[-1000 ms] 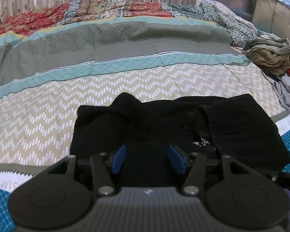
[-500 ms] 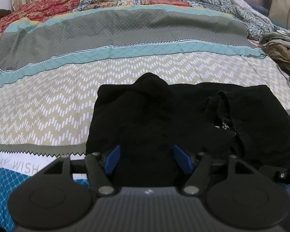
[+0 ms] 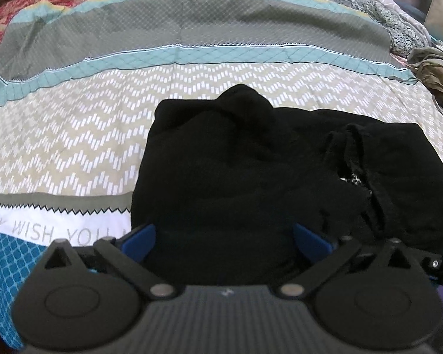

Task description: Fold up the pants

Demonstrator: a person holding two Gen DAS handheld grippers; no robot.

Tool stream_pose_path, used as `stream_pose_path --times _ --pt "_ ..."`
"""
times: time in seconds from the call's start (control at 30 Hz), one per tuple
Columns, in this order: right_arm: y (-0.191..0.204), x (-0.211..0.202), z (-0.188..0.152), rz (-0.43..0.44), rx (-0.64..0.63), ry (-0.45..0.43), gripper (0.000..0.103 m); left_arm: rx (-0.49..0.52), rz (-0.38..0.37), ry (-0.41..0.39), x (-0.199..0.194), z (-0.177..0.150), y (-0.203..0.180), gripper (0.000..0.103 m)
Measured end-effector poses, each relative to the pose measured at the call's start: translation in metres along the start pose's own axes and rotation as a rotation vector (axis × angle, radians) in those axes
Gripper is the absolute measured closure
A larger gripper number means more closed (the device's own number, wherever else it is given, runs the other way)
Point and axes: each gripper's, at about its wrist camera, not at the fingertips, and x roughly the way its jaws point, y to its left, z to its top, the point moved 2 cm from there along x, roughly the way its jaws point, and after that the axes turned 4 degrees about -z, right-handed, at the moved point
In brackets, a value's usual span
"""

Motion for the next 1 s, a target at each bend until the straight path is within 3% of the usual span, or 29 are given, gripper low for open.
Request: stream_pose_path --times 0.53,0.67,0.77,1.0 --pt "0.005 -0.001 0.001 0.008 -0.007 0.001 0.043 -0.042 -0.031 0.024 -0.004 -0.001 0.001 0.0" --pt "0.022 -0.016 0.0 -0.002 -0.102 -0.062 0.036 -0.051 -0.03 0.014 -0.012 0.001 0.0 0.0" --pt "0.028 -0.03 0.003 0.001 -0.146 -0.118 0.036 0.0 -0.003 -0.009 -0.018 0.003 -0.007 0.001" --pt "0.017 -0.039 0.011 -0.014 -0.096 -0.164 0.036 0.127 0.066 -0.053 -0.029 0.007 -0.023 0.002"
